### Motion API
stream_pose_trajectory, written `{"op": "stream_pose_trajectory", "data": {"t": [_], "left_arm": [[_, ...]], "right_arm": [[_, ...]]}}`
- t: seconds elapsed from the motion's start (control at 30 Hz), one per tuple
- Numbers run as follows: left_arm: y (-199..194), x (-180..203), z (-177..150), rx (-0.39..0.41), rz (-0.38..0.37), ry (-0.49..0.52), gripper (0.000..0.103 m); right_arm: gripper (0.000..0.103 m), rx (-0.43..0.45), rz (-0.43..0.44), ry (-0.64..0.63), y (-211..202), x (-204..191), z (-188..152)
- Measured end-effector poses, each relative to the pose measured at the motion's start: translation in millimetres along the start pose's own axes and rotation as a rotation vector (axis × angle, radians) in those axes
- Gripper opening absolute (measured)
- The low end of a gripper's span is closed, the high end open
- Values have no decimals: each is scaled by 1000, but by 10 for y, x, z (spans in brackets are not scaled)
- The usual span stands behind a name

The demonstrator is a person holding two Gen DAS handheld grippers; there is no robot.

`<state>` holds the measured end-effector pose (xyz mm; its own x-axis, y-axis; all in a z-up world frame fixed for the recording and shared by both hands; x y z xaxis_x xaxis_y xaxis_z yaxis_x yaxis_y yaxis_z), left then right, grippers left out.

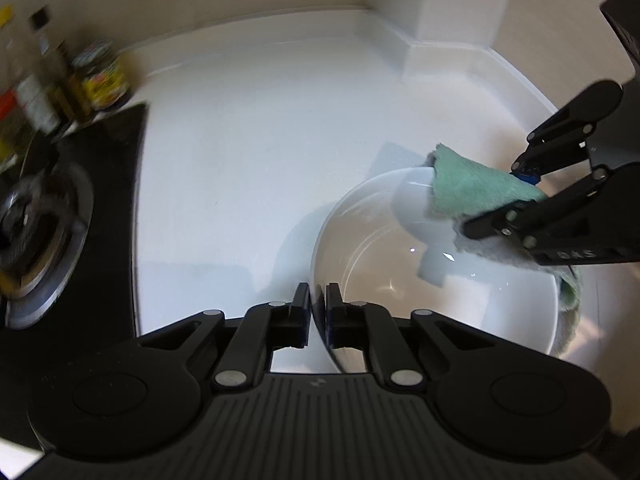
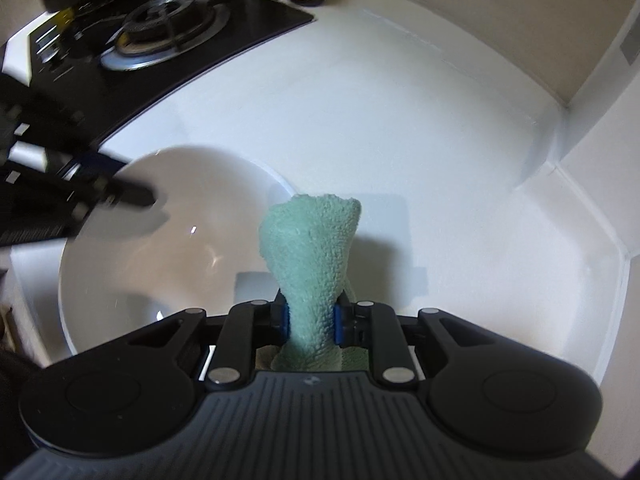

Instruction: Clean bowl

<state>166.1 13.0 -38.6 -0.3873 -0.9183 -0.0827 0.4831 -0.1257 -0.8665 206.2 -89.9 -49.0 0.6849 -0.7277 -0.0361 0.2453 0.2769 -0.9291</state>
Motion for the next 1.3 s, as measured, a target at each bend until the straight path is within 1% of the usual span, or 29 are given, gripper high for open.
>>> {"op": "stream_pose_trajectory", "data": {"t": [0.07,0.17,0.23,0.3,0.37,0.5,0.6,0.67,0.77,0.97,1.17,1.3], "left_arm": [[38,17,44,-2,-19,63,6],[63,74,91,-11,-25,187,9],[76,98,113,-19,-26,250,10],[90,118,136,-24,-30,303,10],[101,122,154,-24,-40,324,10],[103,134,150,-28,-31,300,10],[94,135,135,-30,-18,254,10],[85,134,121,-33,-9,220,10],[65,143,99,-41,13,161,10],[-40,194,22,-35,64,88,10],[-51,190,3,-29,70,74,10],[-37,164,1,-14,55,84,9]], "right_arm": [[19,-35,28,-35,-26,14,-34],[21,-71,50,-92,-28,18,2],[21,-80,36,-176,-8,-14,70],[21,-66,12,-237,27,-72,149],[20,-56,-5,-277,72,-125,226],[19,-57,-22,-293,126,-187,282],[18,-44,-8,-244,106,-156,266],[18,-30,7,-186,72,-88,240],[18,-11,7,-147,57,-78,204],[18,-4,7,-123,28,-40,154],[18,-6,4,-121,42,-32,166],[18,-2,3,-106,38,-22,159]]}}
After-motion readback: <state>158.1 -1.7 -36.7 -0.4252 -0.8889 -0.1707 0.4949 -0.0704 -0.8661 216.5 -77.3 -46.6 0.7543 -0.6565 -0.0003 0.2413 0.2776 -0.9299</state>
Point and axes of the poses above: each gripper's, at about its wrist camera, not at the fingertips, and y roughly the way its jaws point, x to its right, z to its top, the point moved 3 cm from there along y, roughly the way its jaws point, and after that the axes turned 11 degrees about y, right-handed, at the moved point
